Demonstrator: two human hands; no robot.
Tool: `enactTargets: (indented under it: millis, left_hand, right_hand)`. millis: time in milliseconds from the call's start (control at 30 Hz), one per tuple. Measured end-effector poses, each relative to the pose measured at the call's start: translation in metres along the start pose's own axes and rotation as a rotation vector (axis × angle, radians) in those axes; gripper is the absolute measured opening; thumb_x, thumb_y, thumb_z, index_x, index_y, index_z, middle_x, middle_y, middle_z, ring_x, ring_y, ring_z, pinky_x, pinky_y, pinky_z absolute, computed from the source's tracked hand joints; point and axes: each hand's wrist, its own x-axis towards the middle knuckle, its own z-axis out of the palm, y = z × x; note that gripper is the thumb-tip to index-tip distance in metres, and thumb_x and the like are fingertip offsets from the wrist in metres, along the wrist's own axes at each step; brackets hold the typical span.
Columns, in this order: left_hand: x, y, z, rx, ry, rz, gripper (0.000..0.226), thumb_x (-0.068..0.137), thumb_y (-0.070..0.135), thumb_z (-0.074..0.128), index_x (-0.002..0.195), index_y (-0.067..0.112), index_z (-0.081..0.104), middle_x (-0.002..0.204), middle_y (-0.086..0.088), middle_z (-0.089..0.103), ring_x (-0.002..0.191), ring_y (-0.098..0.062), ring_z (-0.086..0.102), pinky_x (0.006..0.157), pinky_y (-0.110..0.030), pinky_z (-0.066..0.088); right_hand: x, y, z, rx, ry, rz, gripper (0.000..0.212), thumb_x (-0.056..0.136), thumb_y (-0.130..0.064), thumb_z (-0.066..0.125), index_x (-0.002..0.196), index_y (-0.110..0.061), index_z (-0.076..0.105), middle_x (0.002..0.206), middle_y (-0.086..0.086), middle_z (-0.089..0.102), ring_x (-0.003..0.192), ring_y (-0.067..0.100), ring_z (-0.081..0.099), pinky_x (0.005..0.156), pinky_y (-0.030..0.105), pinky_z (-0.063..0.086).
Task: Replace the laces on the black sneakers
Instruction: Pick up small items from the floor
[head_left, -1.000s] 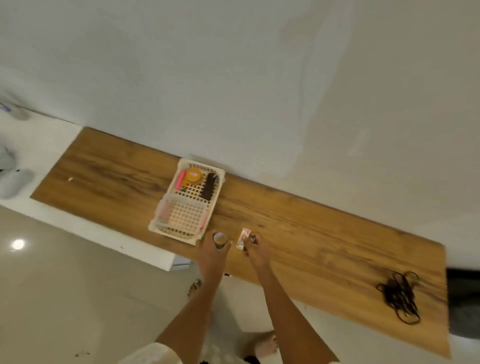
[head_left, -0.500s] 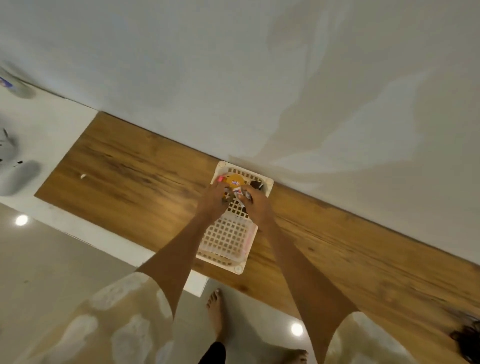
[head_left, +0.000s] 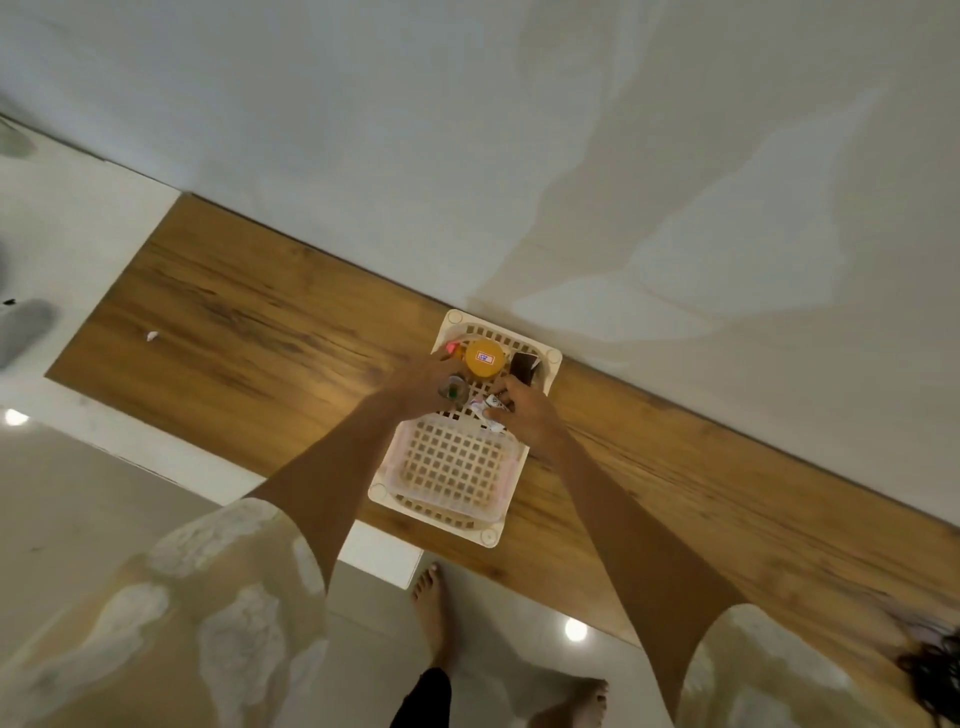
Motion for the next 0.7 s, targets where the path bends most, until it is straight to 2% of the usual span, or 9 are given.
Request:
enactTargets:
  millis: [133, 233, 400, 533, 700]
  left_hand:
    - [0.001, -0.009, -0.008, 0.039, 0.030, -0.028, 0.039, 0.076, 0.019, 0.072, 0.112, 0.016, 0.057, 0.111, -0.008, 0.056, 0.097, -0.025, 0.055, 0.079, -0.039, 0.050]
    - [-0.001, -0.013, -0.010, 0.073, 0.021, -0.012, 0.039, 0.077, 0.020, 0.072, 0.112, 0.017, 0.056, 0.109, -0.007, 0.054, 0.094, -0.022, 0.054, 0.077, -0.035, 0.051]
    - [-0.001, -0.014, -0.008, 0.104, 0.047, -0.015, 0.042, 0.077, 0.018, 0.072, 0.116, 0.015, 0.055, 0.112, -0.008, 0.053, 0.097, -0.023, 0.054, 0.078, -0.034, 0.050]
    - [-0.001, -0.012, -0.009, 0.085, 0.090, -0.022, 0.042, 0.079, 0.016, 0.071, 0.118, 0.013, 0.056, 0.116, -0.010, 0.054, 0.101, -0.025, 0.054, 0.081, -0.035, 0.050]
    - [-0.001, -0.007, -0.007, 0.051, 0.108, 0.034, 0.042, 0.077, 0.020, 0.073, 0.115, 0.015, 0.057, 0.118, -0.010, 0.055, 0.100, -0.025, 0.056, 0.078, -0.040, 0.053]
  right_hand:
    - [0.009, -0.010, 0.001, -0.150, -0.178, -0.039, 0.035, 0.089, -0.018, 0.065, 0.120, -0.006, 0.057, 0.123, 0.011, 0.061, 0.115, 0.026, 0.056, 0.094, 0.034, 0.044]
    - [0.015, -0.019, 0.004, -0.255, -0.216, -0.069, 0.033, 0.090, -0.015, 0.063, 0.121, -0.004, 0.060, 0.125, 0.011, 0.060, 0.117, 0.025, 0.054, 0.095, 0.031, 0.042]
    - [0.014, -0.021, 0.003, -0.224, -0.130, -0.033, 0.039, 0.086, -0.014, 0.067, 0.123, -0.003, 0.060, 0.124, 0.012, 0.061, 0.113, 0.026, 0.057, 0.083, 0.026, 0.044]
    - [0.007, -0.017, 0.005, -0.235, -0.017, -0.046, 0.037, 0.086, -0.017, 0.068, 0.122, -0.009, 0.060, 0.118, 0.010, 0.066, 0.109, 0.025, 0.061, 0.091, 0.035, 0.049]
    - [0.002, -0.013, 0.006, -0.229, 0.076, 0.042, 0.028, 0.088, -0.019, 0.066, 0.114, -0.010, 0.064, 0.114, 0.010, 0.066, 0.106, 0.025, 0.061, 0.087, 0.033, 0.047]
